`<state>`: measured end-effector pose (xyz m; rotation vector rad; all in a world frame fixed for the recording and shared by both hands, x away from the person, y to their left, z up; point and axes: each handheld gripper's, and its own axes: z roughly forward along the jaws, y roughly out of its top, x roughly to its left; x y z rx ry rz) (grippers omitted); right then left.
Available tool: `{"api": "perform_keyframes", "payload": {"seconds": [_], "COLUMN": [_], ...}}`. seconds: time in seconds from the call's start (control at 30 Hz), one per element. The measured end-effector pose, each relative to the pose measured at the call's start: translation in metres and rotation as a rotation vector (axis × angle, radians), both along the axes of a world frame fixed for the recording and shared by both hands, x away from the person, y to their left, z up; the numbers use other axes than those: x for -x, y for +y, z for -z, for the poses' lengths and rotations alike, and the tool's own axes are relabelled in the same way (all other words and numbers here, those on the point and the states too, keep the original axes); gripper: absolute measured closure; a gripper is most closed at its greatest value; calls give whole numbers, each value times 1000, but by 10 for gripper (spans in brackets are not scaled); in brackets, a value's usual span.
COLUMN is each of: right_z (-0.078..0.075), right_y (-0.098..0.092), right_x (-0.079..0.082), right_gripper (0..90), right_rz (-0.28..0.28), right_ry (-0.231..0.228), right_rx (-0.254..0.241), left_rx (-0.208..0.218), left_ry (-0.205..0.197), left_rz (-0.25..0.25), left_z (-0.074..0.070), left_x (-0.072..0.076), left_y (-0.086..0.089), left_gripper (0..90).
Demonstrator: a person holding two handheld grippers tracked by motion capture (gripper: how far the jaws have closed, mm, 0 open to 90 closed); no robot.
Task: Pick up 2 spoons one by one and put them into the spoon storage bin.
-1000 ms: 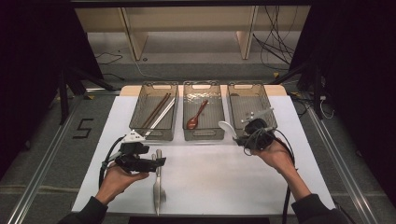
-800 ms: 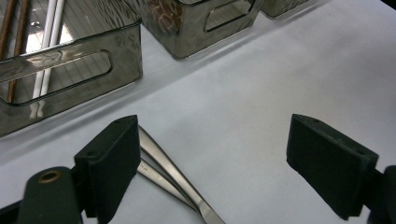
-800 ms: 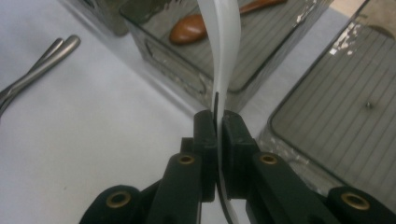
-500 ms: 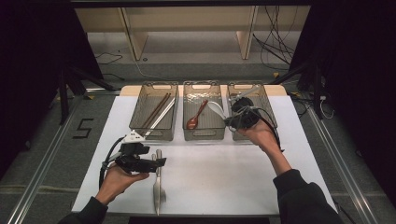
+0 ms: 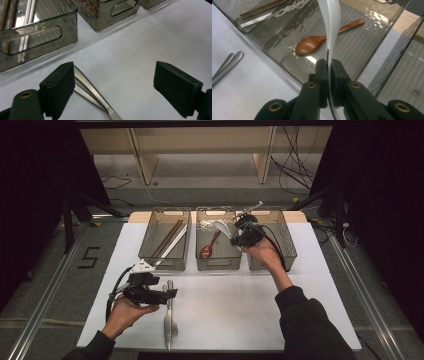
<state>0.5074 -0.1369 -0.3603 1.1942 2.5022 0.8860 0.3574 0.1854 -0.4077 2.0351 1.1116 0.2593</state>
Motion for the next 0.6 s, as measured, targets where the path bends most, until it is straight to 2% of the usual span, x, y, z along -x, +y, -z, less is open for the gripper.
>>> {"api": "perform_keyframes", "payload": {"seconds": [0.1, 0.43, 0.6], "right_z": [3, 19, 27], "right_y": [2, 13, 17], "right_x": [-6, -22, -26], "right_gripper": [863, 862, 861], "right_rz": [15, 38, 53], "right_ry": [11, 41, 73], "right_rx": [-11, -1, 5], "left_rx": [1, -13, -15], "left_ry": [3, 7, 15], "left_rz": [-2, 4, 4], "left_z": [0, 2, 2], "left_x": [0, -1, -1], "left_y": [-1, -1, -1], "left_gripper": [168, 168, 168]}}
